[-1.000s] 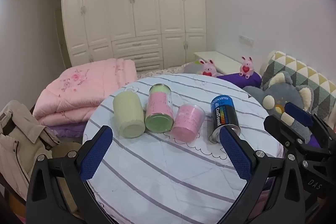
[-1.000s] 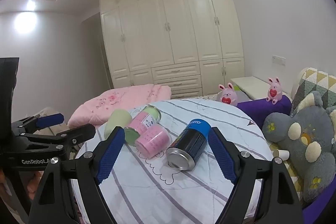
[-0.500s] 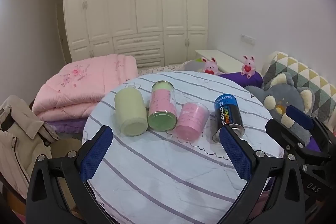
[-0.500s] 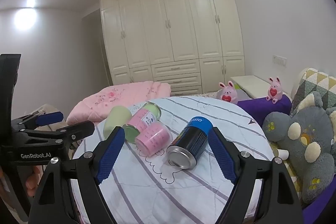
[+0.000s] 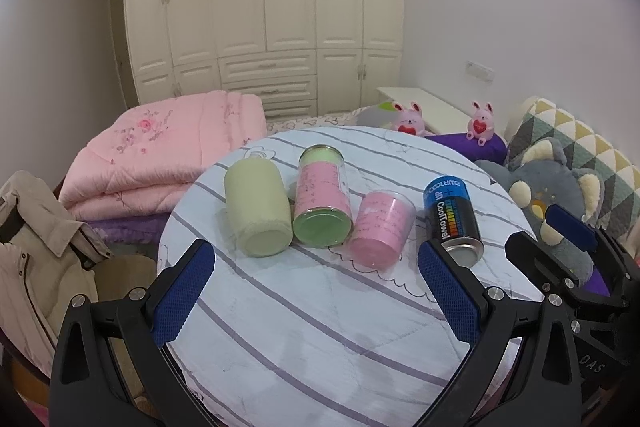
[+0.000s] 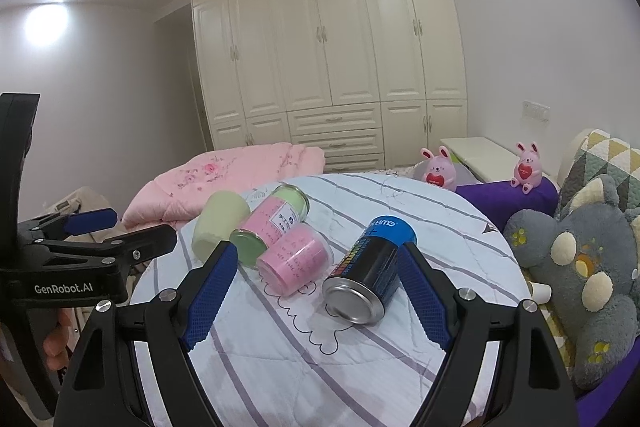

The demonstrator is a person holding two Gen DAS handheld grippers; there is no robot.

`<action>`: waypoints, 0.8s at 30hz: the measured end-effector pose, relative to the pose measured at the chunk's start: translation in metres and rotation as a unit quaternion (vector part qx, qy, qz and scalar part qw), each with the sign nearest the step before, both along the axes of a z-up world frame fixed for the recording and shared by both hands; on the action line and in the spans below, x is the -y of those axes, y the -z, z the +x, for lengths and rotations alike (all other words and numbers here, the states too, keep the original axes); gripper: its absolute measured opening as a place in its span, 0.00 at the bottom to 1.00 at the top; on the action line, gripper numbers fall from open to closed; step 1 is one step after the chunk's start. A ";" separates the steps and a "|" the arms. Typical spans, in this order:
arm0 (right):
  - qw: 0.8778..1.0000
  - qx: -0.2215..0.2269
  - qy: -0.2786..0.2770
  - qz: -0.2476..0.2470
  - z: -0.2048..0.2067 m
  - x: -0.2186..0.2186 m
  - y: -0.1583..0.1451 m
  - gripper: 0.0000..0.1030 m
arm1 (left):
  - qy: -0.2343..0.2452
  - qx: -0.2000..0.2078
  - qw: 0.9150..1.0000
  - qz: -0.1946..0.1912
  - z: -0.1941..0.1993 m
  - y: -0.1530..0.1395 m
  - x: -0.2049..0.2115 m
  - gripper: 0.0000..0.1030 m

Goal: Flip cup upright

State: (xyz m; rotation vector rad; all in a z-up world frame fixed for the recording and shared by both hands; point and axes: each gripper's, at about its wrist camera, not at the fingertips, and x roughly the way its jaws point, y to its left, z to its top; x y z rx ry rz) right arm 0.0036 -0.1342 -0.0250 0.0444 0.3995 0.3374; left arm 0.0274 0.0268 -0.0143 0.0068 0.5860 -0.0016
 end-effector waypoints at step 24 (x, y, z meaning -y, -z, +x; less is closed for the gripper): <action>0.999 0.034 0.016 0.016 0.008 -0.004 -0.008 0.80 | 0.017 0.028 0.999 0.021 0.017 -0.010 0.006 1.00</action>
